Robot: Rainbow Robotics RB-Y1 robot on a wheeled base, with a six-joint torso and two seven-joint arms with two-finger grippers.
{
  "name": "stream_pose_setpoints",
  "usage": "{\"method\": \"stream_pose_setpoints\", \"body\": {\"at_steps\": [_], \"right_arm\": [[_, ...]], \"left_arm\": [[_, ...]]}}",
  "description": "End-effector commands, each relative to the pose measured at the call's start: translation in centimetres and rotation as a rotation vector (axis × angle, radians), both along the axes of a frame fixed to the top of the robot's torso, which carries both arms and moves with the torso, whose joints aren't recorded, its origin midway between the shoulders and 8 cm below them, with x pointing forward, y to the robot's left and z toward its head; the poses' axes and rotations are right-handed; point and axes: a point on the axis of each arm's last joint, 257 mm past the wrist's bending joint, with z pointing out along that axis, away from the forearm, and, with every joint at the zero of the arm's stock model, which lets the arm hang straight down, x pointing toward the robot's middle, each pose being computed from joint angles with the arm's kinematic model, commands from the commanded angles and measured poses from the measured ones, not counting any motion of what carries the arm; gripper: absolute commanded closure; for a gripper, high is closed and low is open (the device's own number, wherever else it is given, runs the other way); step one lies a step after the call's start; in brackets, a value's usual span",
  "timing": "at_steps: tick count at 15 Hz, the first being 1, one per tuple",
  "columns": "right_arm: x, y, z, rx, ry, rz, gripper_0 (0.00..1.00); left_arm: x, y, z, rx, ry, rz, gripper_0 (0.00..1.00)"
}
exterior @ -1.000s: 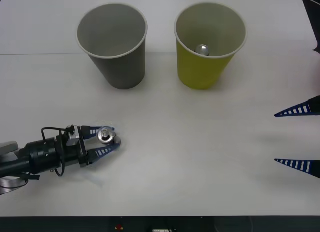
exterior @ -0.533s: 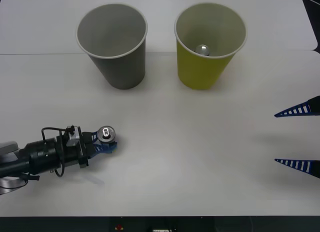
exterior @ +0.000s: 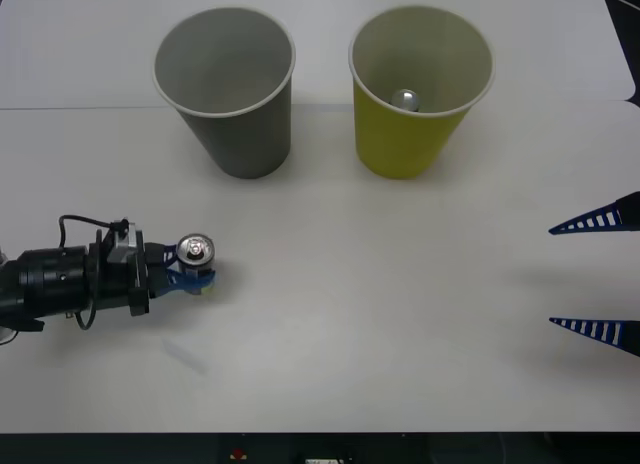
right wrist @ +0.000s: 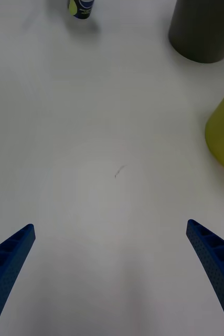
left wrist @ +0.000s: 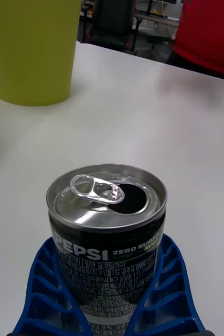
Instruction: Put the can into the green bin and the plastic bottle into the gray bin
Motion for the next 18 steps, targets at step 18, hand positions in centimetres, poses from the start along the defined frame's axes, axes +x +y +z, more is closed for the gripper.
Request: {"method": "stream_pose_setpoints", "body": {"at_steps": [18], "right_arm": [[0.0, 0.0, 0.0, 0.000, 0.000, 0.000, 0.00]], "left_arm": [[-2.5, -9.2, 14.5, 0.124, 0.232, 0.080, 1.00]]}}
